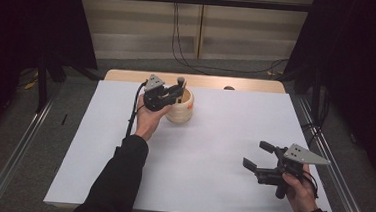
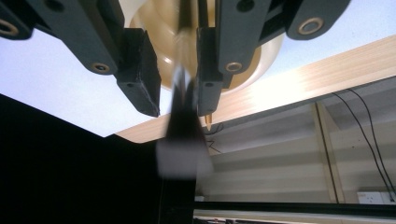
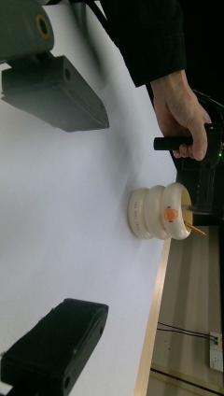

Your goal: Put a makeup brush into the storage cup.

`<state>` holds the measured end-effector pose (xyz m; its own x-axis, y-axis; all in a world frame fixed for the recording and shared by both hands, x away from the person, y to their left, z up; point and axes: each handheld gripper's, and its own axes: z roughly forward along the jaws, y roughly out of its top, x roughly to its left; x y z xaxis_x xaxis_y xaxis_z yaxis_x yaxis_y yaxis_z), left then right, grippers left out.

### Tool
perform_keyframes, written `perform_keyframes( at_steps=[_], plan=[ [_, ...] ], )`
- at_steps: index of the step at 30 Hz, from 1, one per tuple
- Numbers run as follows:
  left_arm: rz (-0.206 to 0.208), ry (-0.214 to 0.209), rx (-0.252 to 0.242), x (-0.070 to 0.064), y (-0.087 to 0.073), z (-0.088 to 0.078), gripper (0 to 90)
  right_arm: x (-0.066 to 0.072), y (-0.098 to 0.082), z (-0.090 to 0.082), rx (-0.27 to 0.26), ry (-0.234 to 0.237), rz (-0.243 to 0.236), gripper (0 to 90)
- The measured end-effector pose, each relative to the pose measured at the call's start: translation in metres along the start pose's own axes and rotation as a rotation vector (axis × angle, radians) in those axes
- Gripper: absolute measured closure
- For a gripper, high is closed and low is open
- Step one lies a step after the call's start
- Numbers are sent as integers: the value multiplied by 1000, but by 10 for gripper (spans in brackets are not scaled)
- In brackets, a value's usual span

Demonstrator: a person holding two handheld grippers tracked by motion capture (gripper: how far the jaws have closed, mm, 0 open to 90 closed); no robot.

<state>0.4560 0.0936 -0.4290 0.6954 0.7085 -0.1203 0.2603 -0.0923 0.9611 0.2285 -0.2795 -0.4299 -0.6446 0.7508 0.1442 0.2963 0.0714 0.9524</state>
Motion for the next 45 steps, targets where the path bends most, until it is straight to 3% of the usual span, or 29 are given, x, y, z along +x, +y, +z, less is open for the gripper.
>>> perform_keyframes(
  at_steps=[2,9,11,14,16,25,26,33,36,41,45],
  plan=[
    [-12,-8,-17,-1,0,1,633,0,0,0,-1,4,-5,90],
    [12,19,-22,-1,3,-1,463,-1,0,0,-11,-7,-1,90],
    [-14,31,-23,-2,3,-1,425,-1,0,0,-11,-9,1,89],
    [-15,24,-22,0,3,-2,331,-2,-1,0,-10,-9,3,89],
    [-25,30,-27,0,4,-3,321,-3,-1,0,-10,-11,10,89],
    [-26,44,-35,8,4,-5,10,-8,-2,-1,-26,-37,28,71],
    [-45,44,-35,8,5,-6,13,-8,-3,-1,-24,-42,22,68],
    [-49,65,-29,9,9,-13,10,-6,-3,-1,-47,-77,6,19],
    [-41,42,-20,9,12,-17,10,-6,-2,-1,-58,-95,7,11],
    [-29,42,-17,3,17,-23,11,-2,-2,-1,-77,-124,-2,0],
    [-28,32,-53,-2,24,-33,9,-1,-3,-1,-81,-149,-9,0]
  ],
)
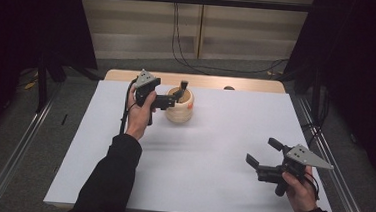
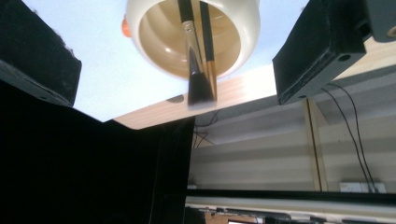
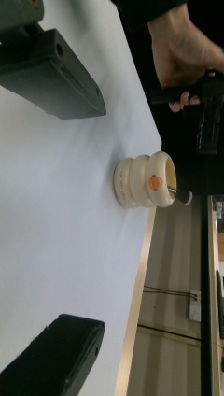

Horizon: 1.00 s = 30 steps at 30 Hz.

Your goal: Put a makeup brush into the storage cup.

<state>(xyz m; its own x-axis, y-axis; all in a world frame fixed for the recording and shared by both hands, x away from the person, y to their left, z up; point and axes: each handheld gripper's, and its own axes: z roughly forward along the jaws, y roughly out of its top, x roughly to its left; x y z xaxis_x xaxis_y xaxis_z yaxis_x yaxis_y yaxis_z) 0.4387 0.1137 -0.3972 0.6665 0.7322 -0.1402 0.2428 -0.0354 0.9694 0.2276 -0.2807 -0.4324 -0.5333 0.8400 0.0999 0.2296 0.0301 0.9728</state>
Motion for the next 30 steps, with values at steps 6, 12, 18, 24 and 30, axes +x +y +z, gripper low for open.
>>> perform_keyframes(
  at_steps=[6,12,18,24,30],
  plan=[
    [0,22,-43,-1,5,-13,10,0,-1,1,-12,-11,-1,0],
    [5,29,-50,-5,2,-29,9,1,-2,0,-23,-20,-4,0],
    [-3,5,-62,-5,-3,-49,10,2,-2,0,-33,-32,-7,0],
    [19,-16,-63,-10,-6,-64,11,1,-2,0,-35,-34,-14,1],
    [48,-17,-51,-19,-7,-76,13,1,-2,-1,-37,-36,-6,1]
  ],
)
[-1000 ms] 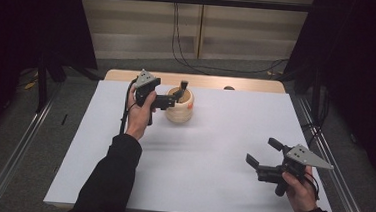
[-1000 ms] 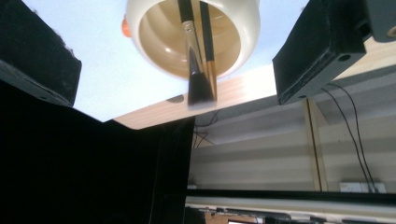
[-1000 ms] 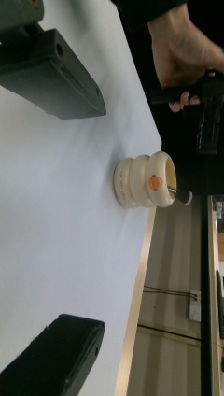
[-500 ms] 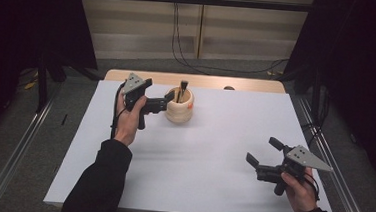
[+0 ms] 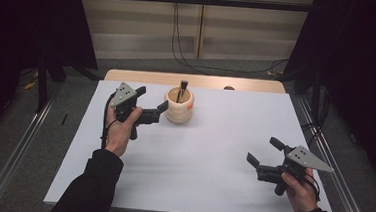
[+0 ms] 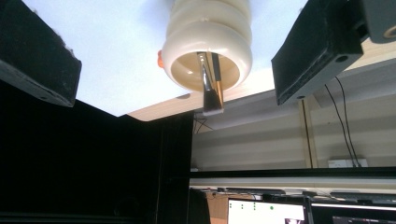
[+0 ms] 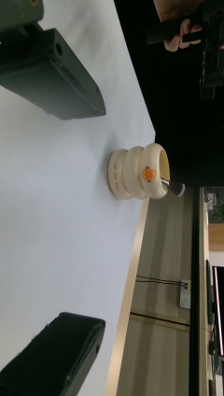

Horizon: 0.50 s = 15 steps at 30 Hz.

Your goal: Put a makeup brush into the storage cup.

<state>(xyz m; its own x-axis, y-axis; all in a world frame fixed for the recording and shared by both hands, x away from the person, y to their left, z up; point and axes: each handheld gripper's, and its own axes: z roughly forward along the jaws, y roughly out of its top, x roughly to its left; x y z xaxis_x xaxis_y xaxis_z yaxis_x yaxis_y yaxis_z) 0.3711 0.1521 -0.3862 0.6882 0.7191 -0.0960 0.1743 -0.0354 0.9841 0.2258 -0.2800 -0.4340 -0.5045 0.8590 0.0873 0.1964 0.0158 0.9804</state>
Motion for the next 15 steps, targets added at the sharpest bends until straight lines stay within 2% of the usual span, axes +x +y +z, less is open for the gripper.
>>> perform_keyframes(
  at_steps=[1,2,4,6,8,10,12,13,14,15],
  plan=[
    [0,9,1,-2,-1,-2,12,0,0,0,-3,5,2,1],
    [4,0,2,-2,-2,-4,10,0,0,0,-2,0,0,2],
    [-17,-10,6,-4,-4,-8,11,0,0,0,-3,-2,1,2],
    [16,-1,21,-4,-5,-12,12,-1,0,0,-6,2,-4,2],
    [-21,-7,14,-5,-8,-17,12,0,0,0,-3,-3,-1,2],
    [-13,5,18,-7,-10,-21,11,0,-1,0,-1,-3,-4,3],
    [-8,-4,23,-9,-10,-26,10,0,-1,0,1,3,-9,3],
    [-4,-11,17,-10,-11,-28,10,0,-1,0,1,-1,-9,3],
    [-7,5,7,-12,-10,-31,10,-1,-1,0,4,-1,-8,3],
    [5,-3,-1,-13,-10,-33,9,-1,-1,0,3,-1,-11,3]
  ],
)
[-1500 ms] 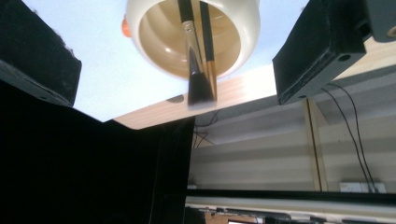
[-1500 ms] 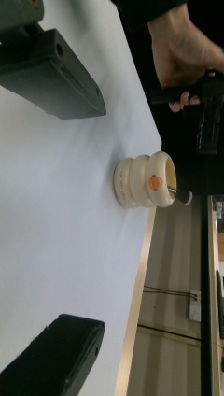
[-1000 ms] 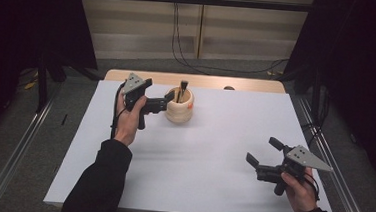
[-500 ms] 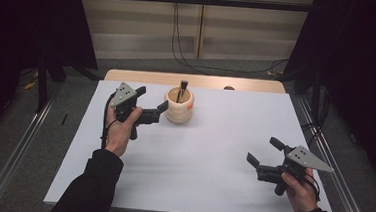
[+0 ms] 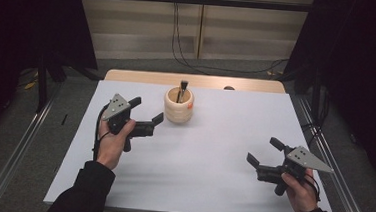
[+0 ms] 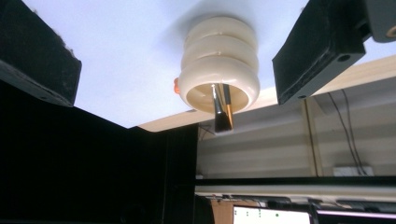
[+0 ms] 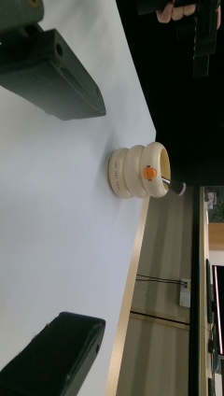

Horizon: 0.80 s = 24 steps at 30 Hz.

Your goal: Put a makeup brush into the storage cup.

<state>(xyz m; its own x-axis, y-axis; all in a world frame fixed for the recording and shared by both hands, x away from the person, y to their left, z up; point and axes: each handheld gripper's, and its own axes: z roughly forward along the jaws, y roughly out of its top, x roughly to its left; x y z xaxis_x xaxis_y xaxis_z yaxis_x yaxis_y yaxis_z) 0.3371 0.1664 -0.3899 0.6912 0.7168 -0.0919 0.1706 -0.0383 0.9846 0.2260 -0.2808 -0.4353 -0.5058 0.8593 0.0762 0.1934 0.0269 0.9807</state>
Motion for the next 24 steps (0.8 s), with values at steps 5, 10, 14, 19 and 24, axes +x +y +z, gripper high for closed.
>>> perform_keyframes(
  at_steps=[5,10,14,19,24],
  plan=[
    [7,-38,-7,-5,0,-12,9,1,0,0,-2,4,1,3],
    [8,-25,-6,-10,-6,-24,8,1,0,0,-2,-1,0,3],
    [15,-8,0,-13,-14,-35,9,0,-1,0,0,5,-5,3],
    [5,8,-3,-15,-21,-50,10,0,-1,1,3,4,-5,3],
    [9,29,11,-18,-29,-68,10,1,-2,1,-2,3,-6,3]
  ],
)
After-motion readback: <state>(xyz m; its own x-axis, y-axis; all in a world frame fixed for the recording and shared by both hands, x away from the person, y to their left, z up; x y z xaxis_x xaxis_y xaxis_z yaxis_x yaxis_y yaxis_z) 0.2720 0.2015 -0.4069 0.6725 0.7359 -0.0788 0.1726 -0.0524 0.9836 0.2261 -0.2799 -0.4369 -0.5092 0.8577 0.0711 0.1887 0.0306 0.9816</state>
